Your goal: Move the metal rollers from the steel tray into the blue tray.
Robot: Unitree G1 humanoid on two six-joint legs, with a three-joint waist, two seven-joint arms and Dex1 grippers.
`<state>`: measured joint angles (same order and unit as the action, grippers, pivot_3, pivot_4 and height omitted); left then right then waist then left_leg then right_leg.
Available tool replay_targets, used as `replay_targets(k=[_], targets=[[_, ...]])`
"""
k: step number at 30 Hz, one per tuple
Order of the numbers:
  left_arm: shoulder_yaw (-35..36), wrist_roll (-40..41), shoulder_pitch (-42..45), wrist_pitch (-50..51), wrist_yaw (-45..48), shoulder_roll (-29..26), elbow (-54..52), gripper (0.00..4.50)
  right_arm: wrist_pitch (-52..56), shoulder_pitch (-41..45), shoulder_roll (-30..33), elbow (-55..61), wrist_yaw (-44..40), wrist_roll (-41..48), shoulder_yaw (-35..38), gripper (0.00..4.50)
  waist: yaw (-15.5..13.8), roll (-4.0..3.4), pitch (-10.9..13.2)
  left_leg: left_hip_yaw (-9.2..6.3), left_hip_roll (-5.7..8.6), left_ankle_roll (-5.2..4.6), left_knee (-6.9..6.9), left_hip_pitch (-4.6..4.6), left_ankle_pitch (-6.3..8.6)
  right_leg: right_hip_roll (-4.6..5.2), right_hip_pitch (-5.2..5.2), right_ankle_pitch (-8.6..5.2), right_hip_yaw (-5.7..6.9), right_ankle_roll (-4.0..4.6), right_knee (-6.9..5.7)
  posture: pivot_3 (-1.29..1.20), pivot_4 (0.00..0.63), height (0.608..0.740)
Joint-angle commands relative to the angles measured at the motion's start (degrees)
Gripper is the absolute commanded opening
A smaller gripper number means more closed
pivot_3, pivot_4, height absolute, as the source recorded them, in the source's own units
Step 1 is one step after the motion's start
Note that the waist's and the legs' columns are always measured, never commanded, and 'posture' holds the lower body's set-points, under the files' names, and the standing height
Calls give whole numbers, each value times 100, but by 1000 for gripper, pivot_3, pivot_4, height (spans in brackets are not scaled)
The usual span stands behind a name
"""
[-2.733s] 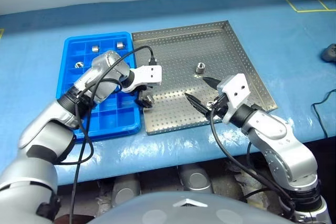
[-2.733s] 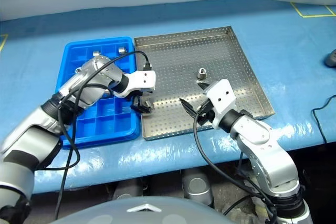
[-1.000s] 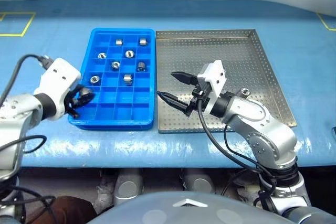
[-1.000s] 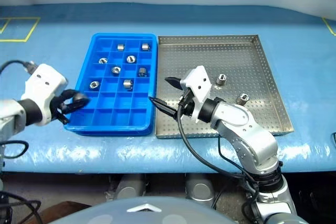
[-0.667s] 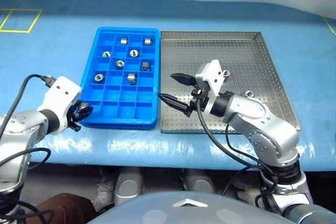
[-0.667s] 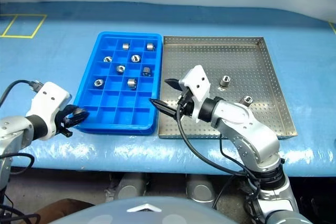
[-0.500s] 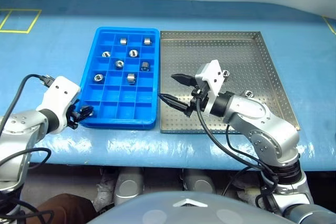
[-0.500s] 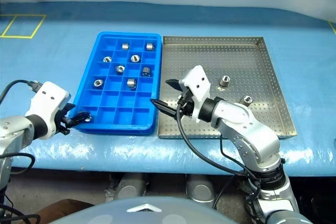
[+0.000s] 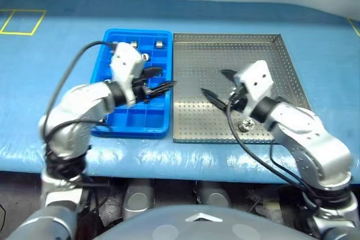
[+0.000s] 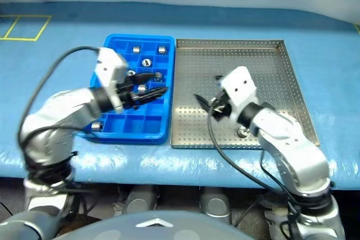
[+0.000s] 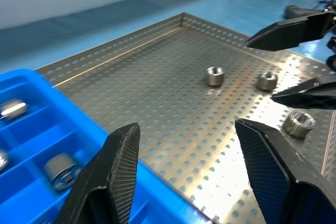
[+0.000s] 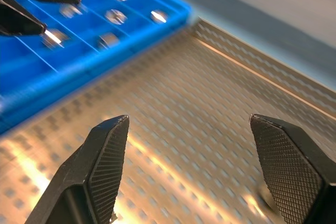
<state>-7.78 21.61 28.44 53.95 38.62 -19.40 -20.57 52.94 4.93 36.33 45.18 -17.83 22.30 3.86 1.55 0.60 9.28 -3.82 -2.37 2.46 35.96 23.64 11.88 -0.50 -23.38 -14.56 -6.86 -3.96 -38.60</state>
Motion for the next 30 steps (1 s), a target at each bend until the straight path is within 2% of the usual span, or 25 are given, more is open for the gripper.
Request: replay_targets(k=[1, 7, 15, 22, 30], targets=[[-854, -325, 548, -824, 469, 251, 1174, 3119, 343, -270, 88, 571, 290, -190, 640, 3871, 107, -3, -2, 2, -1, 0, -2, 1, 0, -1, -1, 0, -2, 0, 0, -135, 150, 740], [-1764, -784, 1563, -1783, 1174, 986, 3112, 3119, 719, -807, -180, 1197, 588, -311, 1038, 3871, 586, -7, -3, 7, -3, -7, -1, 4, 4, -6, -7, -2, -12, -1, 0, -275, 150, 740], [-2262, -1410, 2084, -2587, 1501, 1751, 4808, 3119, 702, -1220, -489, 1482, 816, -394, 1112, 3871, 1171, -10, -5, 15, 0, -8, 1, 3, 5, -4, -4, -4, -24, -13, 0, -344, 150, 740], [-2463, -1908, 2050, -2907, 1565, 1898, 5275, 3119, 656, -1271, -535, 1482, 879, -403, 1112, 3871, 1595, -9, -5, 16, 0, -9, -5, 1, 5, -5, -4, -3, -28, -15, 0, -339, 150, 740], [-2618, -2593, 1857, -3213, 1297, 1780, 5445, 3119, 737, -1075, -572, 1456, 840, -437, 1037, 3871, 1647, -8, -4, 16, 0, -9, -6, 0, 5, -4, -4, -3, -29, -16, 0, -311, 150, 740]])
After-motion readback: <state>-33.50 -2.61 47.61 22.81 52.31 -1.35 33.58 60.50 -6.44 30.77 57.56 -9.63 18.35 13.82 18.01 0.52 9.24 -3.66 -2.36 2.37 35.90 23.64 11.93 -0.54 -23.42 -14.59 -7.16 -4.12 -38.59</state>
